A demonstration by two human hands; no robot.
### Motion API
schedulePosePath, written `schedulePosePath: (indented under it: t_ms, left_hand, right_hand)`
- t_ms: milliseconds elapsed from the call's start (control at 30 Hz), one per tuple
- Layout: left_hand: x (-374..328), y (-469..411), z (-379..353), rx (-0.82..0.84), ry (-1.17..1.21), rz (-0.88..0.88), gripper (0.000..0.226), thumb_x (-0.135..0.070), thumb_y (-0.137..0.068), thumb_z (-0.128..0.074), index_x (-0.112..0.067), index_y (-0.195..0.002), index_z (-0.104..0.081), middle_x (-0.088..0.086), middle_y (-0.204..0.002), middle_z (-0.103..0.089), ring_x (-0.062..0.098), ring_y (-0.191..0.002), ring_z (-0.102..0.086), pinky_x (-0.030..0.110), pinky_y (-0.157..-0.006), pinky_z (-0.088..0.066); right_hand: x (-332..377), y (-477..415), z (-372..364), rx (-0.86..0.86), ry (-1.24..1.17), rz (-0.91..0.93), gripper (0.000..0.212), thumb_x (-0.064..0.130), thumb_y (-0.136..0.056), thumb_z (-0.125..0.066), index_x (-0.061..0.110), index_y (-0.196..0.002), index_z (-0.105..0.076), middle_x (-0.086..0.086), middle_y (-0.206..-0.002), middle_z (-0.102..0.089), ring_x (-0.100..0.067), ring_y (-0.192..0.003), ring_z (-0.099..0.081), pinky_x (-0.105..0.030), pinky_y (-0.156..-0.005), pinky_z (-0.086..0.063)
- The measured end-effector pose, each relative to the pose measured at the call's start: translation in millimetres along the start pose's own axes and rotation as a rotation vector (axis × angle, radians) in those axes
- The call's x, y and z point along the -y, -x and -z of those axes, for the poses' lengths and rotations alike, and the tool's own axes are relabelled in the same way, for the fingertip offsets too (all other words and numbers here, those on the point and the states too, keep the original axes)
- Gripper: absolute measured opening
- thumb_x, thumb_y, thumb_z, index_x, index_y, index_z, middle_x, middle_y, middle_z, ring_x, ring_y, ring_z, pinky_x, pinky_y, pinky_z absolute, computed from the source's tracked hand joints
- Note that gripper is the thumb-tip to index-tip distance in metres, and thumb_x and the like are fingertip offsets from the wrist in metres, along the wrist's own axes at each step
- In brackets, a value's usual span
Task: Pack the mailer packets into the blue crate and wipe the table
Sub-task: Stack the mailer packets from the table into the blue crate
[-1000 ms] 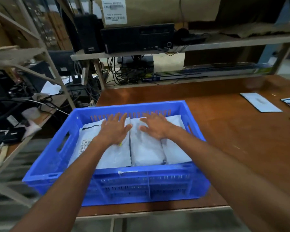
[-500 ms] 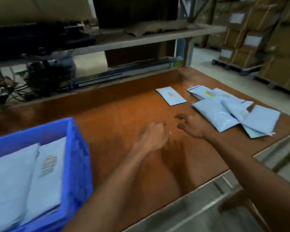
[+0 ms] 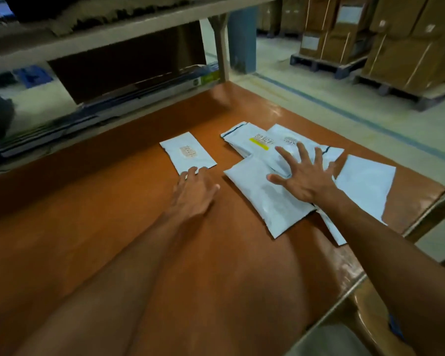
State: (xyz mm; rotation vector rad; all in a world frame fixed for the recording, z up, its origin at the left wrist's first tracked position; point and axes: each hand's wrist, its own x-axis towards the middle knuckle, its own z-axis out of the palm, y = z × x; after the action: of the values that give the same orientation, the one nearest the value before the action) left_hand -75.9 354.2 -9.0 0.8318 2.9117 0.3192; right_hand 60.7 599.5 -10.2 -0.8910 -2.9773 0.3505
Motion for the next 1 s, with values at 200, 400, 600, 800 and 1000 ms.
schedulePosePath:
  t_ms: [200,400,600,800,1000]
  left_hand:
    - [20.0,-81.3,-26.0,-0.015,-0.066,0.054,0.078,-0.076,-0.09,-0.023,-0.034,-0.155,-0.013,0.002,-0.165,-0.01,0.031,-0.151,-0.011,0.057,-0.119,-0.015]
    - [42.5,-97.5,-48.2,0.022,-0.168,0.046,0.08,-0.079,-0.087,-0.005,-0.039,-0.155,-0.012,-0.003,-0.165,-0.008,0.025,-0.152,-0.006,0.054,-0.12,-0.001]
    - [54.0,-37.4,-39.8,0.083,-0.091,0.011,0.071,-0.073,-0.092,-0.01,-0.04,-0.155,-0.014,-0.005,-0.165,-0.009,0.023,-0.152,-0.007,0.05,-0.122,-0.003]
    - [97.0,76.6,-39.6,-0.034,0.004,0.018,0.052,-0.049,-0.104,-0.015,-0.035,-0.154,-0.02,-0.007,-0.163,-0.017,0.017,-0.151,-0.009,0.044,-0.124,-0.004]
    - [155.5,203.0,-34.7,-0.094,0.125,0.136,0.061,-0.056,-0.101,-0.023,-0.032,-0.156,-0.012,-0.005,-0.162,-0.022,0.014,-0.15,-0.013,0.036,-0.121,0.0]
  right_hand:
    - [-5.5,-61.6,-22.9,0.079,-0.081,-0.021,0.092,0.105,-0.055,-0.016,0.072,-0.135,0.013,0.008,-0.162,0.022,-0.043,-0.146,0.02,-0.078,-0.104,0.008]
    - [-5.5,-66.5,-40.4,0.096,0.051,0.003,0.092,0.105,-0.055,-0.005,0.069,-0.139,0.008,0.008,-0.165,0.006,-0.045,-0.147,0.011,-0.079,-0.104,0.007]
    - [28.9,-41.8,-41.0,0.149,0.067,0.065,0.09,0.102,-0.06,-0.003,0.066,-0.141,0.01,0.007,-0.165,0.005,-0.045,-0.147,0.01,-0.079,-0.105,0.005]
    - [115.6,24.6,-61.3,0.184,0.088,0.231,0.086,0.1,-0.064,-0.003,0.065,-0.142,0.01,0.006,-0.165,0.007,-0.045,-0.147,0.012,-0.078,-0.104,0.006]
    - [174.6,101.3,-73.3,0.234,0.093,0.427,0.082,0.099,-0.067,-0.008,0.067,-0.14,0.009,0.008,-0.165,0.005,-0.039,-0.149,0.012,-0.074,-0.107,0.008]
